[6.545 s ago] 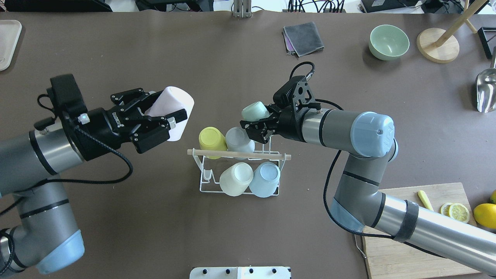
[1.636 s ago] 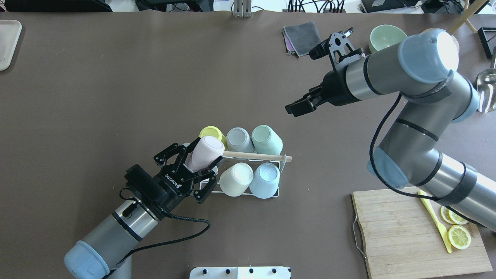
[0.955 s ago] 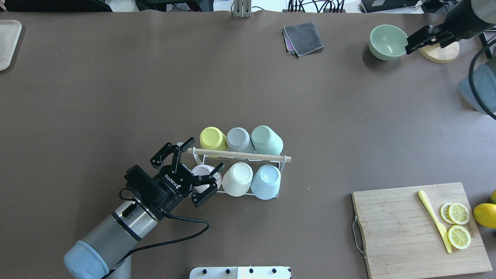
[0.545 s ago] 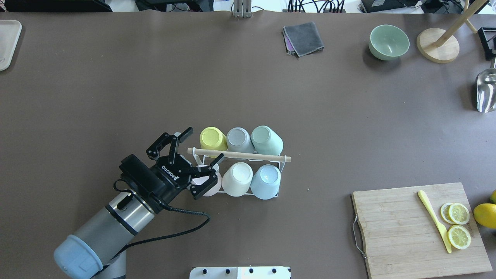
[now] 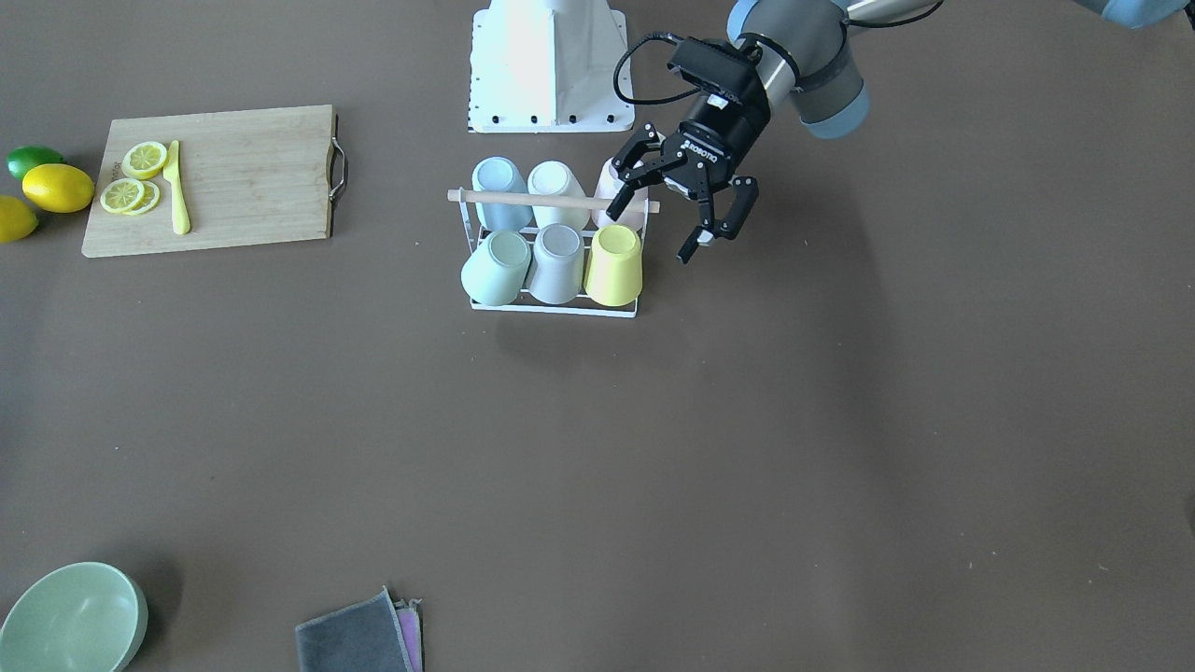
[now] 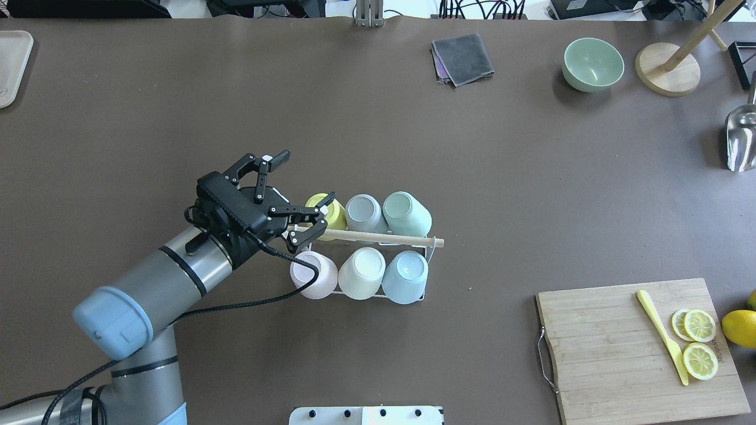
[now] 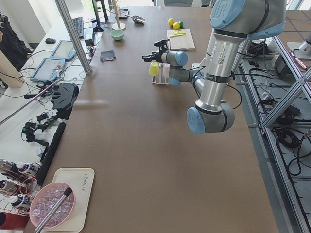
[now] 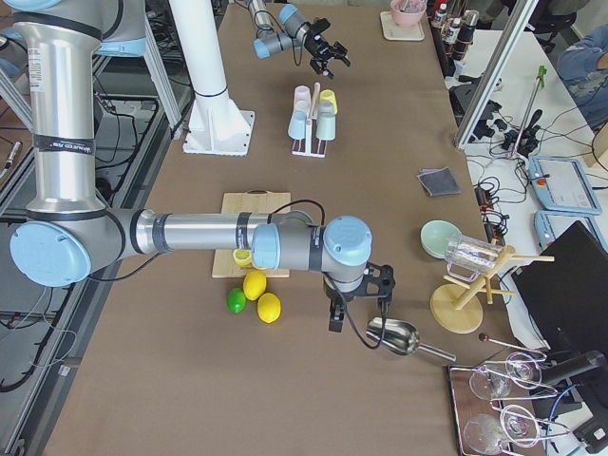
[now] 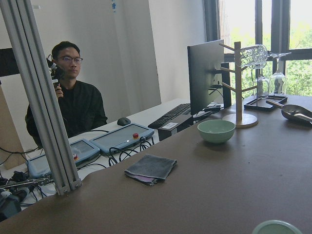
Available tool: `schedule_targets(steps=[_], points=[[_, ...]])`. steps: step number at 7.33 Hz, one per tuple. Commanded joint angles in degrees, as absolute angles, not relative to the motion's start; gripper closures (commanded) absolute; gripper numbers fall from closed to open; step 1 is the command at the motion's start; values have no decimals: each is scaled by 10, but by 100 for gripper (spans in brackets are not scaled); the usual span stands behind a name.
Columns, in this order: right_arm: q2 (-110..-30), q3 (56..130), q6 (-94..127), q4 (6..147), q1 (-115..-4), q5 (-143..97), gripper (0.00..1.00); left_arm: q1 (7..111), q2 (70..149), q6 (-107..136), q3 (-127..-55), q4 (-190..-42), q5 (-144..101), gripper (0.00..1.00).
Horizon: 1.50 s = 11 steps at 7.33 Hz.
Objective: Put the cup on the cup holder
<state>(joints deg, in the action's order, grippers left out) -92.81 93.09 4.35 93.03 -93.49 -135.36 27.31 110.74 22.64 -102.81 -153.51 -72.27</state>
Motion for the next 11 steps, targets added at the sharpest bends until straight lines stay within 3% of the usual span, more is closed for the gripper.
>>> schedule_targets(steps=[1, 5, 7, 10, 11], points=[[-931, 896, 33, 928, -938, -1345, 0, 382, 1114, 309, -1026, -1453, -851, 2], [-925, 896, 35, 927, -937, -1346, 0, 505, 1129, 310, -1032, -1192, -968, 2], [-923, 900, 35, 927, -937, -1345, 0, 541, 1128, 284, -1062, -983, -1030, 2], [-923, 910, 37, 928, -937, -1343, 0, 555, 1115, 211, -1056, -829, -1128, 2], [-923, 910, 38, 927, -937, -1342, 0, 565, 1075, 206, -1054, -822, -1129, 2]])
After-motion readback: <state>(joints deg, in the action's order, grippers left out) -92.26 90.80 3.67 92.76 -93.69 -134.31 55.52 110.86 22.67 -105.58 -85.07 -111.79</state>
